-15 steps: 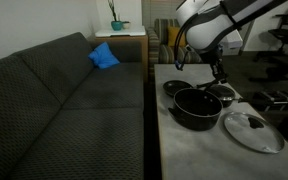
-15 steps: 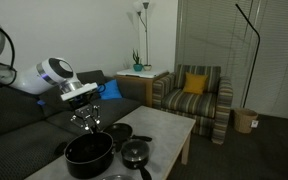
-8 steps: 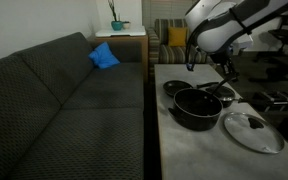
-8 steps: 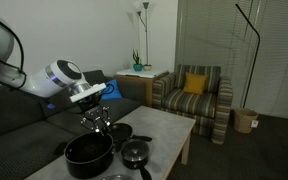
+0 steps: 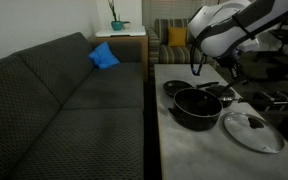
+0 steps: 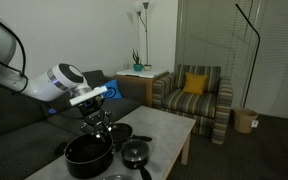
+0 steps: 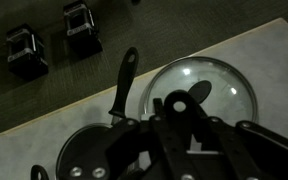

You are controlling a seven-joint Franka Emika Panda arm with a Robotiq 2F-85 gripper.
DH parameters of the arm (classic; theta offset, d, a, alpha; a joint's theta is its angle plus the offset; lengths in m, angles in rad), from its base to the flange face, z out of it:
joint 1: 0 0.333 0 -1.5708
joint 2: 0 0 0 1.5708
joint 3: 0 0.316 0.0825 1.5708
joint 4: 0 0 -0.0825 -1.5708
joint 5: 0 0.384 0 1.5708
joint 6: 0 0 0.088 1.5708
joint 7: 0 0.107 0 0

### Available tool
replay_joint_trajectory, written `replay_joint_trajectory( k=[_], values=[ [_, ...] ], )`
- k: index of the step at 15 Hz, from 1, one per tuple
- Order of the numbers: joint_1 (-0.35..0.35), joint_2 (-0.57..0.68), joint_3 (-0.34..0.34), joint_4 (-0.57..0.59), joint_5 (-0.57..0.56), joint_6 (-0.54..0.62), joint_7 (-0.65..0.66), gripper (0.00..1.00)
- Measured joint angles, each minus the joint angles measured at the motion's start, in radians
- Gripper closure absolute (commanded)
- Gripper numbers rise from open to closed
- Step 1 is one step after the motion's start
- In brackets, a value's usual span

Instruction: Use the big spoon to stir the big pot

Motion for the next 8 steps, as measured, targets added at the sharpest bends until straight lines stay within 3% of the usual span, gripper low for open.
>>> replay_joint_trajectory(
  k=[8],
  values=[
    [0.07,-0.001,0.0,0.002,-0.036,-0.179,0.042,0.93]
  ],
)
